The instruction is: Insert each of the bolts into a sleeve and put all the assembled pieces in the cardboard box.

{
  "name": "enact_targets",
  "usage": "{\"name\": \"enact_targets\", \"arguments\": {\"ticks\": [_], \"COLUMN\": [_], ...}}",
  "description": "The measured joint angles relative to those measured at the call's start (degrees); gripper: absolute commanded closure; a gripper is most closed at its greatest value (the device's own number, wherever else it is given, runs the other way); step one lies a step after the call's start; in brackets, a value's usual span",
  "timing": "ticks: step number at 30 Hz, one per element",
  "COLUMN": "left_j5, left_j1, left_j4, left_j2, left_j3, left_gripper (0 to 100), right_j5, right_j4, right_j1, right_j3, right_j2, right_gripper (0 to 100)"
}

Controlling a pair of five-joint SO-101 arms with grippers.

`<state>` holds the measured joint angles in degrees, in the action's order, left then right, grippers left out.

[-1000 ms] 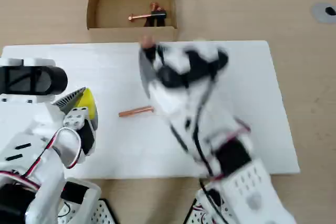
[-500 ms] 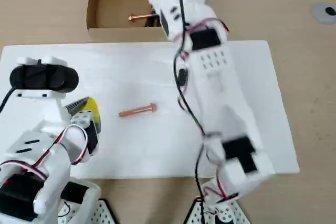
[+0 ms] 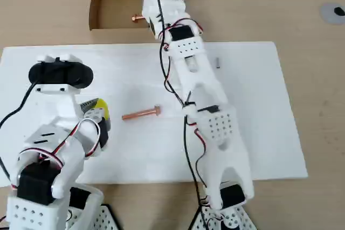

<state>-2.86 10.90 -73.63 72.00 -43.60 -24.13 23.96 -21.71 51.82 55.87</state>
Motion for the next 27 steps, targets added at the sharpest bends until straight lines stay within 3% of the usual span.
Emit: {"name": "enact_targets", "arguments": {"ticks": [14, 18, 27], "left_j5": [3.25, 3.25, 1.93], "left_j1": [0.00, -0.18, -0.18], "left_j4": [3.78, 3.78, 3.78], "left_j2": [0.00, 0.00, 0.00], "left_j3": [-4.84, -4.84, -4.84], "left_gripper": [99, 93, 90], "right_j5": [5.45, 6.59, 17.67], "right_j4": [3.87, 7.03, 17.76], "right_j1": [0.53, 0.53, 0.79], "right_j3": [13.01, 13.27, 16.44], "right_j2": [16.18, 16.35, 15.82], "right_gripper": [98.7, 98.6, 98.5]}}
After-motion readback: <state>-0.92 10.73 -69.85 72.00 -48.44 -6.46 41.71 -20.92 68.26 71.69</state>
